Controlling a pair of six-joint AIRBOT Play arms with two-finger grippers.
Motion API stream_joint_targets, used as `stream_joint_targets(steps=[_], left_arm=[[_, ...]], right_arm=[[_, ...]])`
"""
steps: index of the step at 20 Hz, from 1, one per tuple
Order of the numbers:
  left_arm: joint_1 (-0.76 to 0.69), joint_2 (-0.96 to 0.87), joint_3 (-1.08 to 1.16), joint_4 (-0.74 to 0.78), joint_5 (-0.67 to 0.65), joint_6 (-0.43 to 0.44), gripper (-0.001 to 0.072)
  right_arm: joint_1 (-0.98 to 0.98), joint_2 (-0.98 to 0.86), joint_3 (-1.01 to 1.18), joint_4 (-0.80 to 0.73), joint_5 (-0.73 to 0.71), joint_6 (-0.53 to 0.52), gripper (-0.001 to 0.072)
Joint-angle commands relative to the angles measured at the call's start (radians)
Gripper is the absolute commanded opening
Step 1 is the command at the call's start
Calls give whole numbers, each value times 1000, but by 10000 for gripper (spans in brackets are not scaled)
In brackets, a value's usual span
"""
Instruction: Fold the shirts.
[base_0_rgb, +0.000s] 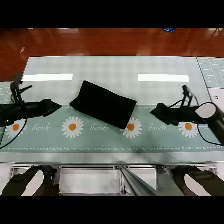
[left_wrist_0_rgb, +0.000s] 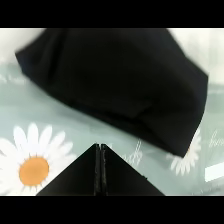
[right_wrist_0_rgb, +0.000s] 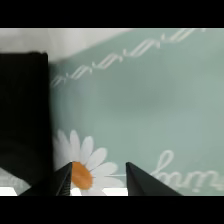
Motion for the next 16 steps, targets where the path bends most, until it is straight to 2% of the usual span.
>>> stream_joint_targets(steps=[1, 3, 12, 13, 15, 16], left_arm=[[-15, -8, -48, 0, 14, 2, 26], [-15, -11, -49, -1, 26, 1, 26], [-15, -11, -49, -1, 40, 1, 26], [-15, -11, -49, -1, 40, 1, 26], [-15, -11, -49, -1, 40, 1, 26], [-15, -11, -49, -1, 40, 1, 26]], right_arm=[[-5, -160, -68, 468, -43, -334, 418], [12, -273, -24, 578, 8, -423, 417], [224, -565, 256, 570, -1, -391, 405], [238, -575, 279, 570, -1, -391, 372], [257, -576, 318, 569, -6, -403, 186], [262, -576, 346, 570, 3, -451, 24]])
